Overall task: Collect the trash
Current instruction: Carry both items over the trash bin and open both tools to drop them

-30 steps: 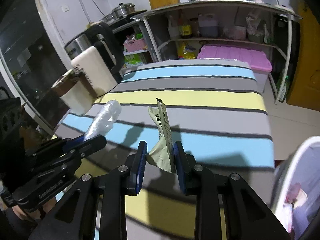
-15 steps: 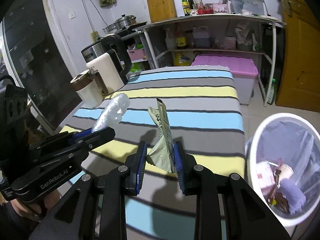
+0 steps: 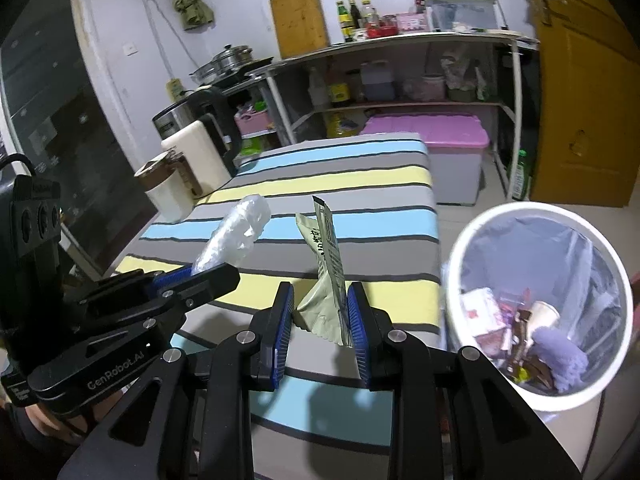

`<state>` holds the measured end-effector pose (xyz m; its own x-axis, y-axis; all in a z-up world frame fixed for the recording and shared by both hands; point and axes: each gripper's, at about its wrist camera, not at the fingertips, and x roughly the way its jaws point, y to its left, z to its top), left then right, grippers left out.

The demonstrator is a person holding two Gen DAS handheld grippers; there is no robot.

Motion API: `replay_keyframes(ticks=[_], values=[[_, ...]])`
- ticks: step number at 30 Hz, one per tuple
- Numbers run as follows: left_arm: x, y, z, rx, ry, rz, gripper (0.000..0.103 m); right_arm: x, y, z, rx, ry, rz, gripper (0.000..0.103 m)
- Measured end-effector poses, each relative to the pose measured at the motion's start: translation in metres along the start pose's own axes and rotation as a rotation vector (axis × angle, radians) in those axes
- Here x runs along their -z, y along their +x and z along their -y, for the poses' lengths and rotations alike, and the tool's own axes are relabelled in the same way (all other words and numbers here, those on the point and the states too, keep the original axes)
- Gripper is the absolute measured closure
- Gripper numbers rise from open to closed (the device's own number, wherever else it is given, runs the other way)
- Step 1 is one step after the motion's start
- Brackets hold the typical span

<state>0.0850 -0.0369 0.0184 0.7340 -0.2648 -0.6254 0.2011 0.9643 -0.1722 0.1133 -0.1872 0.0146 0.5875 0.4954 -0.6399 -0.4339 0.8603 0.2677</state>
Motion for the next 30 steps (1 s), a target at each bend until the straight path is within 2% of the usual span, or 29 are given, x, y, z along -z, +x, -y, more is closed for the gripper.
replay_keyframes(ticks=[15,30], values=[[-0.007,0.058,0.068,0.146,0.103,-0.069,0.088,0.017,-0.034,0.087,0.15,0.159,0.031,0.074],[-0.014,0.121,0.115,0.245,0.182,-0.159,0.088,0.03,-0.035,0.152,0.259,0.267,-0.019,0.073]])
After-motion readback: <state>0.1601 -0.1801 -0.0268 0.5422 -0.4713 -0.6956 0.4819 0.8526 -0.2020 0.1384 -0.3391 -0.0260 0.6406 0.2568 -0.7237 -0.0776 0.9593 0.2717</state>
